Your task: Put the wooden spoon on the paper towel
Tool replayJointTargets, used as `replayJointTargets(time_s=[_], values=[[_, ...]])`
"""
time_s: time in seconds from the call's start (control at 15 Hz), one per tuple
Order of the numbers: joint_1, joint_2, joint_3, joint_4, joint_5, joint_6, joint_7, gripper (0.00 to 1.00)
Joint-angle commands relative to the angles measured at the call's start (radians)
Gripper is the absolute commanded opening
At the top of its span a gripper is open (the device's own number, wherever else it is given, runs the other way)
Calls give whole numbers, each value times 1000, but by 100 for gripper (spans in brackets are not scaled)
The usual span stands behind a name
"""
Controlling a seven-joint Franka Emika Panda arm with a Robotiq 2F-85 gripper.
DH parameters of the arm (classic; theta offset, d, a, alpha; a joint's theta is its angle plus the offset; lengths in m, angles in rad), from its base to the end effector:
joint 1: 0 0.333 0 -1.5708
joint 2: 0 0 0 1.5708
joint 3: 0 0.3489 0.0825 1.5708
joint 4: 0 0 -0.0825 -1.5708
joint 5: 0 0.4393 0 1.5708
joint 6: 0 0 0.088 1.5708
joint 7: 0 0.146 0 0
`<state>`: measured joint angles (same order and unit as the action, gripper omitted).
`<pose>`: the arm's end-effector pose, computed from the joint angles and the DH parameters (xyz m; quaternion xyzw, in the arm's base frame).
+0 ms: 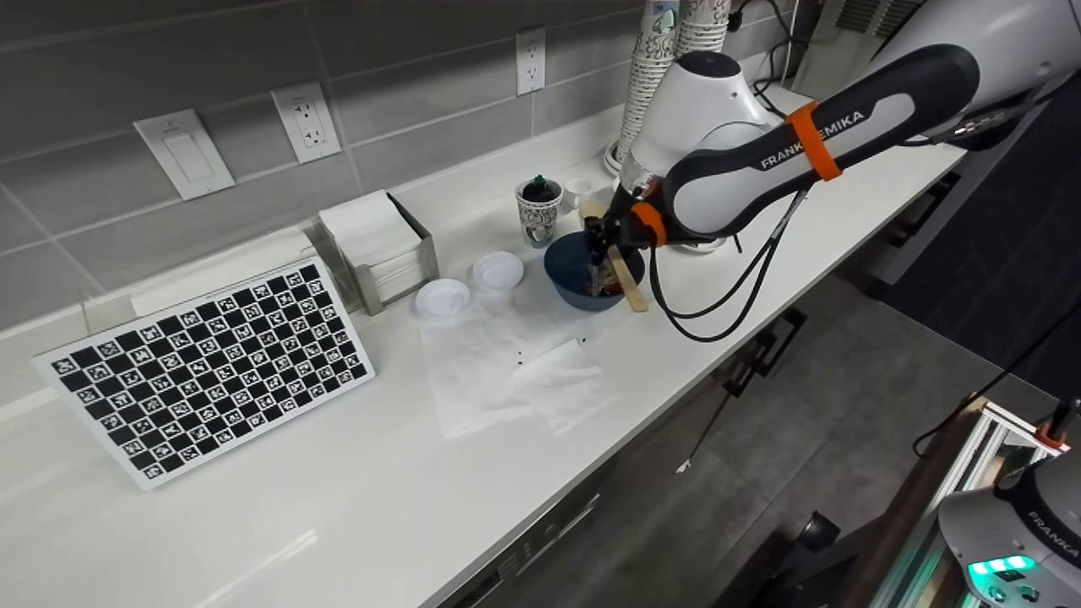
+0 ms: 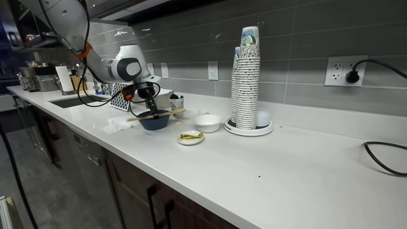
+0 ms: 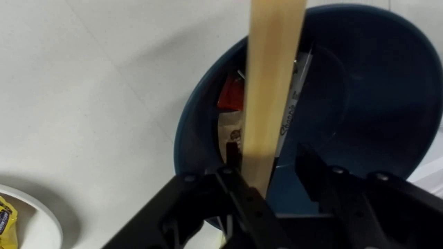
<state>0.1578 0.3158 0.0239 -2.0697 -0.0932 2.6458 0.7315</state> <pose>0.6597 0.1217 0.2576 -0.9633 0.2336 -0.1270 0.0360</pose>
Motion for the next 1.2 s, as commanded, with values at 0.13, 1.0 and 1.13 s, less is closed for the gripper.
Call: replayJointTargets(time_s=[0.13, 1.0, 1.13], values=[[35, -50, -9, 5, -1, -79, -20, 3], [41, -63, 216, 70, 206, -149, -649, 6], [37, -78, 210, 69, 206, -162, -687, 6]])
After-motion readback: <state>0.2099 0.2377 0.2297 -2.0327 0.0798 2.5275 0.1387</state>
